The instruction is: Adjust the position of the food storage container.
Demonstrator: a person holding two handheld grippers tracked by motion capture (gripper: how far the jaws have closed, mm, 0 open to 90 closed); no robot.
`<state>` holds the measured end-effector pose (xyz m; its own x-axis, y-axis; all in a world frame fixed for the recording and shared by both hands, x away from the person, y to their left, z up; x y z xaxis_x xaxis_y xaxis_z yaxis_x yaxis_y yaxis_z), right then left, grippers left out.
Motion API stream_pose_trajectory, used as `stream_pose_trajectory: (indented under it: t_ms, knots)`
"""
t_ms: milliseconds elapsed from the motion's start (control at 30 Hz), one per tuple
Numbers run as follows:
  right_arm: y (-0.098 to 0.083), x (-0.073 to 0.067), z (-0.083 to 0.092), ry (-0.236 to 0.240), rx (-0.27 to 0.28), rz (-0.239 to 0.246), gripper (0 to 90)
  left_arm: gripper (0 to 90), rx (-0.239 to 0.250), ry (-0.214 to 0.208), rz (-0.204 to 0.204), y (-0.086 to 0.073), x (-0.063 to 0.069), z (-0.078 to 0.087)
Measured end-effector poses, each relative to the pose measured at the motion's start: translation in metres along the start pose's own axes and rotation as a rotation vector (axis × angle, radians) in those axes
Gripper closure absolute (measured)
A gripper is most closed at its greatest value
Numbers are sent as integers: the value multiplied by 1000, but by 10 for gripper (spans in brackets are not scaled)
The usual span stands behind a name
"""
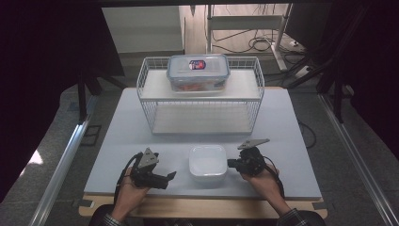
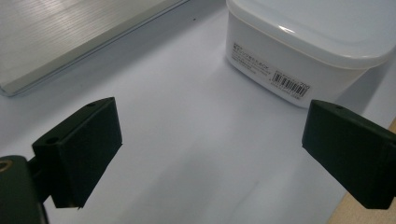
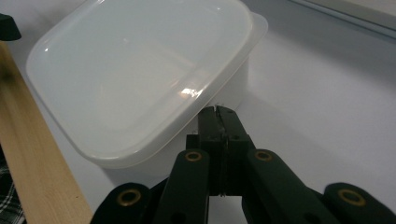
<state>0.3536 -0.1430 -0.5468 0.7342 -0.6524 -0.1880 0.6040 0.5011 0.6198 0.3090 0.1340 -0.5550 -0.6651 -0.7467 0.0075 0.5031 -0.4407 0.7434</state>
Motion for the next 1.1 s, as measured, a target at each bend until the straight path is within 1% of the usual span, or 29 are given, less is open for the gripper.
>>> stream_pose_trajectory:
  t_ms: [100,233,267,333,400,500,633,667,833,933,1000,1100]
  knots:
    - [0,-4,-1,15,-1,7,894,46,-4,0,1,0,0,0]
    - [0,-7,0,11,-2,20,889,47,-14,-2,-1,-1,0,0]
    - [0,-6,1,4,3,20,880,47,-17,-3,0,-1,0,0]
    - [2,-3,7,-26,17,37,841,50,-21,-6,2,-2,-1,0]
    - [2,-1,13,-40,39,51,777,52,-24,-12,6,-2,0,0]
    - [1,1,19,-69,63,65,649,55,-30,-17,5,-2,1,-1]
    - [-1,3,25,-70,93,66,485,55,-34,-18,1,-3,1,-1]
    - [-1,3,26,-66,101,65,437,56,-36,-18,0,-3,1,-1]
    - [-5,3,29,-41,118,65,264,54,-31,-7,-16,-4,1,-2]
    - [-8,2,30,-30,117,76,184,46,-25,-2,-31,-4,0,-2]
    - [-9,0,30,-16,121,77,148,41,-22,-3,-31,-5,0,-3]
    - [-12,-1,28,0,113,83,113,39,-23,-10,-20,-5,-1,-3]
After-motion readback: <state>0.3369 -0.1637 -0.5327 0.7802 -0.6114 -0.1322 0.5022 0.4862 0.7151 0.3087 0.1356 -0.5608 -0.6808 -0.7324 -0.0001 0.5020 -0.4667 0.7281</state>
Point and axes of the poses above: each handheld gripper's, and its own axes: z roughly backward along the jaws, y roughly out of its top, x roughly to its right, the point moved 7 cm from there along -z, roughly forward along the jaws, and after that the axes turned 4 degrees about -x, right-handed, at the moved point
